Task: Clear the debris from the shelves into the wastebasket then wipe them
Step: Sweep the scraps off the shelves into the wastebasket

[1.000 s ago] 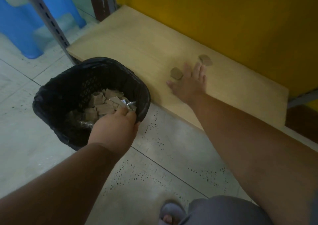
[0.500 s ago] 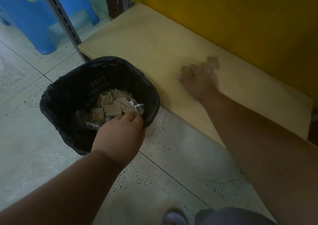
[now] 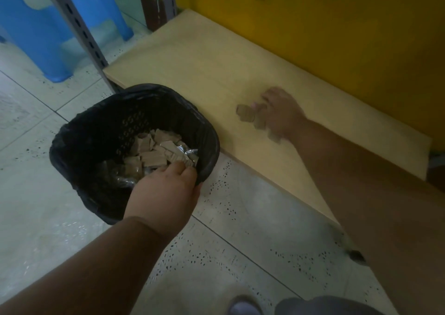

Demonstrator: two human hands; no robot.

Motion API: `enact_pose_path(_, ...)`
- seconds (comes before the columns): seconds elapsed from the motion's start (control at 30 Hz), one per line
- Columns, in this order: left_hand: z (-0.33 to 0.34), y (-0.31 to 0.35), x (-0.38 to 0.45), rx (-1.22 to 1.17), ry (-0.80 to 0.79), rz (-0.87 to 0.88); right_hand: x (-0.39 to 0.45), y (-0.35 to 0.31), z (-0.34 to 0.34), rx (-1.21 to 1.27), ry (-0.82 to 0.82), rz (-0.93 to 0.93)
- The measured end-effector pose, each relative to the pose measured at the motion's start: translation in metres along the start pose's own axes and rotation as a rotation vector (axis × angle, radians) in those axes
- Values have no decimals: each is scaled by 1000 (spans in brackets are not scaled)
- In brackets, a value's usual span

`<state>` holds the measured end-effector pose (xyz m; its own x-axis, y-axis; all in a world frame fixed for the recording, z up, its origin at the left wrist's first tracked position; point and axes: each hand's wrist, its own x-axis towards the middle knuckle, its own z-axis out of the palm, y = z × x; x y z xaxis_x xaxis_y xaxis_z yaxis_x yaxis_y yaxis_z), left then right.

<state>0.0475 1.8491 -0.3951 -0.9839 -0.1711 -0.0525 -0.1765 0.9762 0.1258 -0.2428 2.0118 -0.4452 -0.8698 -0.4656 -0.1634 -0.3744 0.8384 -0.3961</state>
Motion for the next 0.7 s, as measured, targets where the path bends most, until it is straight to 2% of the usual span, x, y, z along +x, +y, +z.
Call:
enact_pose_path(0.1, 0, -1, 1, -6, 25, 14, -40, -6, 11, -10, 63, -119)
enact_pose_path(0.2, 1, 0, 0, -45, 50, -3, -60, -8, 22, -231, 25, -125)
enact_pose_path(0.3, -1, -1, 0, 10, 33, 36, -52, -21, 30, -293, -28, -170)
enact_pose_path(0.47, 1, -3, 2, 16, 63, 50, -39, -40, 44, -328, 8, -344)
enact_pose_path(0.6, 4, -3, 0, 8, 79, 46, -45, -45, 47, -312, 245, -418)
enact_pose_path(0.7, 5, -4, 1, 7, 116, 75, -51, -48, 50, -291, 375, -403)
